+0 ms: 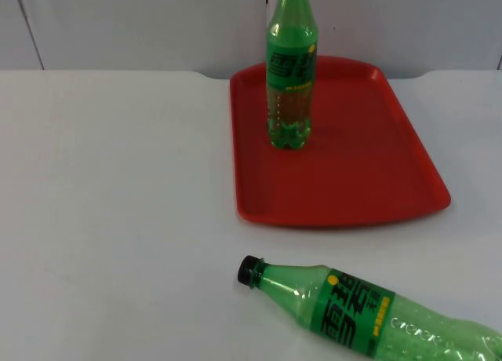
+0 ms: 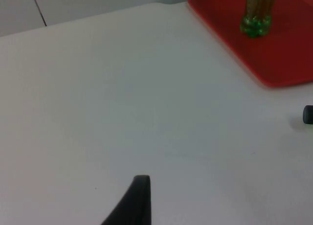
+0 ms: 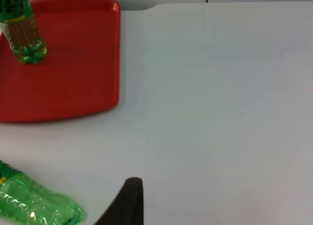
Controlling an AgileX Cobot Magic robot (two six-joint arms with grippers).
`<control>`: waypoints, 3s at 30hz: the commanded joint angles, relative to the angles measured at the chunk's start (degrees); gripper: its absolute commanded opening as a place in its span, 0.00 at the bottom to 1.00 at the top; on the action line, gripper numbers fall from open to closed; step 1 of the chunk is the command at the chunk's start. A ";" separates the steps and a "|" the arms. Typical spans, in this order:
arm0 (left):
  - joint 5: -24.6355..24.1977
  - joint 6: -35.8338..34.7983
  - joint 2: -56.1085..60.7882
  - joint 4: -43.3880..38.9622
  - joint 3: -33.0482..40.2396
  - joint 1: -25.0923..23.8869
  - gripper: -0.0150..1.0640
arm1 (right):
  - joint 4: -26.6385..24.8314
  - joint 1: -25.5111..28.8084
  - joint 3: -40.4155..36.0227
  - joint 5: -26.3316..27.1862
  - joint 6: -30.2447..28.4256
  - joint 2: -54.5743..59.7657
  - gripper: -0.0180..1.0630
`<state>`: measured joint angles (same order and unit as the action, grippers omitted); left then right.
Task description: Place the bottle upright on the tray.
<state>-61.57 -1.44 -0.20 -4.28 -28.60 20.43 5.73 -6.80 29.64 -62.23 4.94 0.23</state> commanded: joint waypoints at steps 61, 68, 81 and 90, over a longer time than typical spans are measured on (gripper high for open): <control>-0.10 0.08 0.20 0.13 0.27 0.44 0.99 | -22.28 -1.96 29.09 8.12 -26.90 72.39 0.93; -0.10 0.08 0.20 0.13 0.27 0.44 0.99 | -22.28 -10.54 34.47 12.87 -26.90 81.72 0.93; -0.10 0.08 0.20 0.13 0.27 0.44 0.99 | -11.35 -29.71 43.64 12.16 -25.26 93.59 0.93; -0.10 0.08 0.20 -0.65 0.27 0.44 0.99 | -4.39 -37.22 44.68 10.86 -20.94 99.19 0.93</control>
<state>-61.71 -1.44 -0.20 -4.48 -28.60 20.43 0.53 -43.66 73.68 -50.98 -16.39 99.49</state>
